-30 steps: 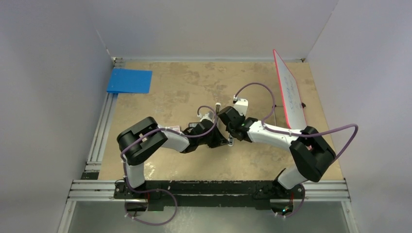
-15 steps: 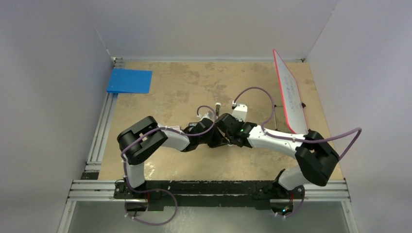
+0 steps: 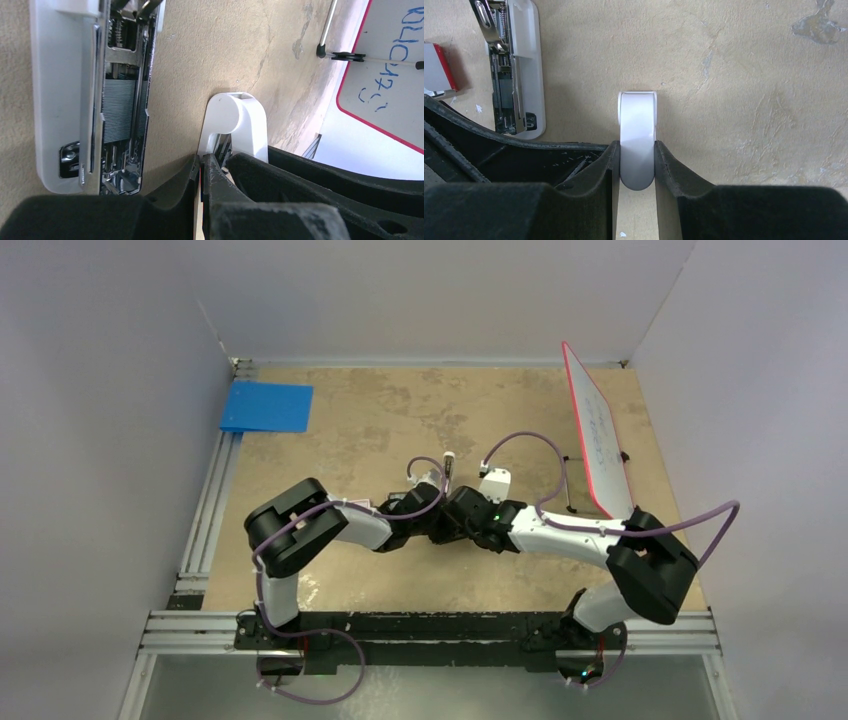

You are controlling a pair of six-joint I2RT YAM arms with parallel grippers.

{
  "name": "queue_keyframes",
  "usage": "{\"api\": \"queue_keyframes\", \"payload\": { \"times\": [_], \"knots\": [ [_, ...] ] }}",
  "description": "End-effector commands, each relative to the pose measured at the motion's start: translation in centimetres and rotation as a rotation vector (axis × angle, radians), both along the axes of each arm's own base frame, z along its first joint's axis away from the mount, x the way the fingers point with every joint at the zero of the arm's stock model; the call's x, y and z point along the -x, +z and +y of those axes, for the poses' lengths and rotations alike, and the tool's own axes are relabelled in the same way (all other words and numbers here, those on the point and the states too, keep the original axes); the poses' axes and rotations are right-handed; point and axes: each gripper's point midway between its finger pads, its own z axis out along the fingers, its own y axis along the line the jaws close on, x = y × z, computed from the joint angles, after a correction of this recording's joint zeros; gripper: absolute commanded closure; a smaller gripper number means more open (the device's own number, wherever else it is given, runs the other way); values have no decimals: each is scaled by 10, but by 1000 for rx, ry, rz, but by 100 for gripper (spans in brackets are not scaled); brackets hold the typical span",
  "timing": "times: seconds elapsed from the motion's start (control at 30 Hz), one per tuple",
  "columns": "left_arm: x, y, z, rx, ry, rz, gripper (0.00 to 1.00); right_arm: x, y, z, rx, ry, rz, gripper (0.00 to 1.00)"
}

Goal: Load the staples into the stapler

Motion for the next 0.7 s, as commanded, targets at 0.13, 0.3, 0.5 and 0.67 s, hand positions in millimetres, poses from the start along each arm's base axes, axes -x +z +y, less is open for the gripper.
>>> {"api": "queue_keyframes", "payload": {
  "times": [0.13, 0.3, 0.5, 0.67],
  "knots": [
    [18, -30, 9, -97, -60, 30, 98, 16, 8, 11, -64, -20, 55, 63],
    [16, -21, 8, -99, -73, 2, 96, 11, 29, 8, -69, -45, 14, 55],
    [7, -6, 10, -125, -74, -68, 94, 8, 43, 2, -50, -64, -9, 53],
    [6, 9, 7, -117, -96, -97, 90, 7, 36, 3, -20, -45, 9, 67]
  ]
}}
